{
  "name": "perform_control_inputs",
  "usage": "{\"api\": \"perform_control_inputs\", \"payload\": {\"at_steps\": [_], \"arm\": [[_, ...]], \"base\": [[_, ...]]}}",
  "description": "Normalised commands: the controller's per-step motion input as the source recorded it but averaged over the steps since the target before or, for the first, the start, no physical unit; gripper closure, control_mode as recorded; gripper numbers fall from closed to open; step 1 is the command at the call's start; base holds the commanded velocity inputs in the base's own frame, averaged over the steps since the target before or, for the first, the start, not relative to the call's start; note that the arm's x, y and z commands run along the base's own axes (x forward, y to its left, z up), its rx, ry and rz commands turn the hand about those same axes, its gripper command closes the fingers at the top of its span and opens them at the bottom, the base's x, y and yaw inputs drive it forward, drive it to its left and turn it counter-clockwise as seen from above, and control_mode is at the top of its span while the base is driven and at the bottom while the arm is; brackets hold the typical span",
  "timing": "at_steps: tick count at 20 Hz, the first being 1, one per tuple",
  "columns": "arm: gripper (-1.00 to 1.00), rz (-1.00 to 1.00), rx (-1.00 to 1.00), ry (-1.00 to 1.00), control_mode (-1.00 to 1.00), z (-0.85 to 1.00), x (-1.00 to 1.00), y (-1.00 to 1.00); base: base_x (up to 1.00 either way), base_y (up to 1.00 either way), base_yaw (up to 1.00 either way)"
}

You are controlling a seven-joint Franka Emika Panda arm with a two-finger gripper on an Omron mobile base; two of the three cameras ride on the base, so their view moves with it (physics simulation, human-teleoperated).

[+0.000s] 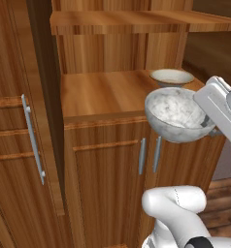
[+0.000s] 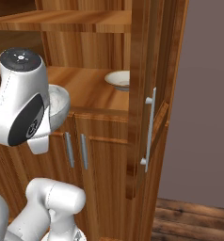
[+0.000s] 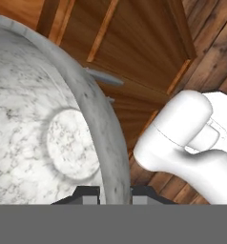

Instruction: Move the bowls from the cabinet to the plates on the dining table.

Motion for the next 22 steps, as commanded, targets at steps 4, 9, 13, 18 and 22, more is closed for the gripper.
{"api": "perform_control_inputs", "payload": {"at_steps": [4, 9, 13, 18, 22], "arm": [[1.0, 0.0, 0.0, 0.0, -1.0, 0.0, 0.0, 0.0], [1.0, 0.0, 0.0, 0.0, -1.0, 0.0, 0.0, 0.0], [1.0, 0.0, 0.0, 0.0, -1.0, 0.0, 0.0, 0.0], [1.0, 0.0, 0.0, 0.0, -1.0, 0.0, 0.0, 0.0], [1.0, 0.0, 0.0, 0.0, -1.0, 0.0, 0.0, 0.0]], "base": [[0.0, 0.0, 0.0], [0.0, 0.0, 0.0], [0.0, 0.0, 0.0], [0.0, 0.0, 0.0], [0.0, 0.0, 0.0]]}}
